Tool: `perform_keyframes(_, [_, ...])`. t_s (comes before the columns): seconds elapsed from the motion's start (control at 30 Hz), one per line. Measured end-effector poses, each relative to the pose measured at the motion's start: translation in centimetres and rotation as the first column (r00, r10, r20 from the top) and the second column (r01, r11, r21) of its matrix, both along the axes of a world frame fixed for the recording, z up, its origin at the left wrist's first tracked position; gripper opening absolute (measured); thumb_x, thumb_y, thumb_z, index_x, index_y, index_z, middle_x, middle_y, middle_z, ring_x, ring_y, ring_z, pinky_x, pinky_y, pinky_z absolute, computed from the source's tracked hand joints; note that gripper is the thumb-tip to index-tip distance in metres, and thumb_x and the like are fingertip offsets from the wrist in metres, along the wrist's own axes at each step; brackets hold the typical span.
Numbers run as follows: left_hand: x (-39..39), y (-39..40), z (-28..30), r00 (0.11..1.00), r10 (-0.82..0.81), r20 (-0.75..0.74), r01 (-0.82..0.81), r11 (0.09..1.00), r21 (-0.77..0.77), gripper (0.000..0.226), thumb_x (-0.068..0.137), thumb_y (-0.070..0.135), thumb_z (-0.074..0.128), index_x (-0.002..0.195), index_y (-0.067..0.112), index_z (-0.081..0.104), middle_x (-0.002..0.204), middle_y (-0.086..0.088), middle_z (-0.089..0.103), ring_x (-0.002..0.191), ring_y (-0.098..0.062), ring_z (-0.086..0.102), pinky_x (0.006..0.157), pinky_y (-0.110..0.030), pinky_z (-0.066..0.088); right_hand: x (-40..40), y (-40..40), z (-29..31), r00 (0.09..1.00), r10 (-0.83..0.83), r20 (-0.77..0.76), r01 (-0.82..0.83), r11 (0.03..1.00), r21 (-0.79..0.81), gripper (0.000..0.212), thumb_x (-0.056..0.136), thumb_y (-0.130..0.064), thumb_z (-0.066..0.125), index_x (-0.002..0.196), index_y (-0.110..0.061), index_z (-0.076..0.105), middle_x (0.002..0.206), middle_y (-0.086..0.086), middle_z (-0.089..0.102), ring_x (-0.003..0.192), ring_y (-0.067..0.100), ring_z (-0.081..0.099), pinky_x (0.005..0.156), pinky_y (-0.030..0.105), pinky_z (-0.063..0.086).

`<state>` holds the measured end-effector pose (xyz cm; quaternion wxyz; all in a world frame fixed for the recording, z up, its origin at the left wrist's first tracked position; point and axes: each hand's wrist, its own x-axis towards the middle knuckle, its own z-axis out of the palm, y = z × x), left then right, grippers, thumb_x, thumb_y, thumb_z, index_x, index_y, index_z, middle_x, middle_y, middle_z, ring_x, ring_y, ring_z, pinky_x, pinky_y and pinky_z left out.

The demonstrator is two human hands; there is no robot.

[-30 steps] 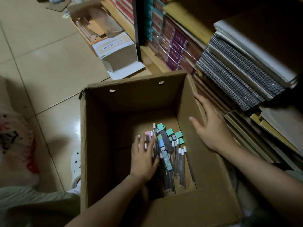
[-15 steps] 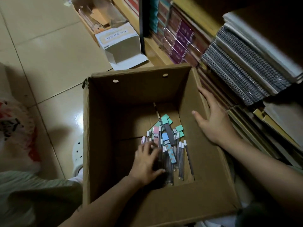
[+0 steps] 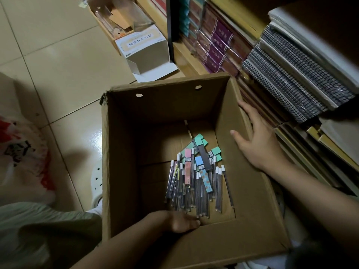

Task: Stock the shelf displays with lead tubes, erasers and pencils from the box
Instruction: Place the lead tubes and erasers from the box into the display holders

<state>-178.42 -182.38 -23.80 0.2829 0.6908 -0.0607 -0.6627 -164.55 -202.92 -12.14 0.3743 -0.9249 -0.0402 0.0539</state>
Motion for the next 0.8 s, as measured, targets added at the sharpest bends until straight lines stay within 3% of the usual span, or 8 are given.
perform_keyframes(0.1, [0.7,0.8,0.4,0.907,0.247,0.342,-0.285,0.956,0.064,0.028,0.097,0.037,0.054,0.119,0.022,0.062,0.116,-0.001,0.065,0.108,-0.018,0.063,0.085,-0.026,0.052,-0.2,0.1,0.0,1.0,-0.028,0.013,0.028,1.0,-0.006,0.073,0.091,-0.024,0.066,0.147,-0.044,0.025,0.15,-0.002,0.04,0.134,0.023,0.043,0.11,0.045,0.039])
perform_keyframes(0.2, [0.3,1.3,1.6,0.757,0.367,0.541,-0.423,0.906,-0.023,0.028,0.09,0.03,0.064,0.117,0.024,0.058,0.113,0.003,0.062,0.105,-0.015,0.061,0.088,-0.027,0.052,-0.3,-0.1,0.0,0.999,-0.032,0.039,0.032,0.999,-0.011,0.07,0.092,-0.02,0.063,0.147,-0.044,0.026,0.147,0.001,0.044,0.131,0.024,0.046,0.108,0.045,0.04])
perform_keyframes(0.3, [-1.2,0.8,3.6,0.876,0.215,0.433,-0.198,0.977,-0.086,0.022,0.092,0.031,0.062,0.113,0.024,0.067,0.114,0.003,0.067,0.105,-0.012,0.063,0.086,-0.021,0.049,-0.5,0.0,0.0,0.999,-0.012,0.044,0.013,0.999,-0.036,0.068,0.093,-0.017,0.06,0.146,-0.046,0.026,0.145,0.003,0.046,0.128,0.025,0.049,0.101,0.034,0.041])
perform_keyframes(0.37, [-1.9,0.8,5.5,0.919,0.226,0.322,-0.2,0.973,-0.113,0.028,0.095,0.039,0.056,0.117,0.026,0.069,0.121,0.004,0.067,0.111,-0.011,0.061,0.092,-0.02,0.046,-0.5,0.0,-0.1,0.999,-0.017,0.048,0.02,0.998,-0.056,0.068,0.093,-0.017,0.059,0.145,-0.046,0.026,0.144,0.005,0.046,0.127,0.026,0.049,0.097,0.03,0.038])
perform_keyframes(0.53, [-2.4,0.2,8.4,0.998,-0.057,0.036,0.06,0.994,-0.092,0.054,0.103,0.052,0.017,0.153,0.033,0.021,0.161,0.004,0.019,0.146,-0.016,0.019,0.116,-0.029,0.009,-0.3,0.1,-0.3,0.998,-0.052,0.018,0.054,0.995,-0.089,0.069,0.093,-0.018,0.059,0.144,-0.048,0.025,0.143,0.007,0.047,0.124,0.03,0.051,0.096,0.033,0.039])
perform_keyframes(0.63, [-1.6,0.2,8.9,0.998,-0.063,-0.018,0.061,0.993,-0.104,0.054,0.103,0.051,0.02,0.153,0.031,0.023,0.16,0.007,0.019,0.145,-0.013,0.019,0.111,-0.023,0.01,-0.2,0.4,0.0,0.998,-0.038,0.04,0.042,0.993,-0.106,0.068,0.093,-0.016,0.058,0.145,-0.046,0.025,0.148,0.007,0.042,0.129,0.03,0.046,0.098,0.031,0.035])
perform_keyframes(0.73, [-0.9,0.8,7.6,0.956,0.285,0.066,-0.282,0.958,-0.058,0.045,0.1,0.046,0.043,0.138,0.024,0.052,0.144,0.0,0.05,0.125,-0.013,0.049,0.1,-0.02,0.032,-0.3,0.5,0.2,0.999,-0.04,0.028,0.042,0.996,-0.083,0.067,0.093,-0.016,0.059,0.146,-0.043,0.029,0.149,0.005,0.04,0.132,0.028,0.043,0.101,0.031,0.034])
perform_keyframes(0.8, [-0.2,1.1,5.8,0.765,0.53,0.365,-0.56,0.828,-0.03,0.041,0.096,0.033,0.058,0.134,0.019,0.052,0.138,-0.005,0.052,0.121,-0.018,0.053,0.101,-0.03,0.045,-0.5,0.6,0.7,0.998,-0.031,0.053,0.038,0.99,-0.132,0.065,0.091,-0.018,0.062,0.146,-0.035,0.034,0.148,0.007,0.037,0.132,0.028,0.041,0.106,0.039,0.037])
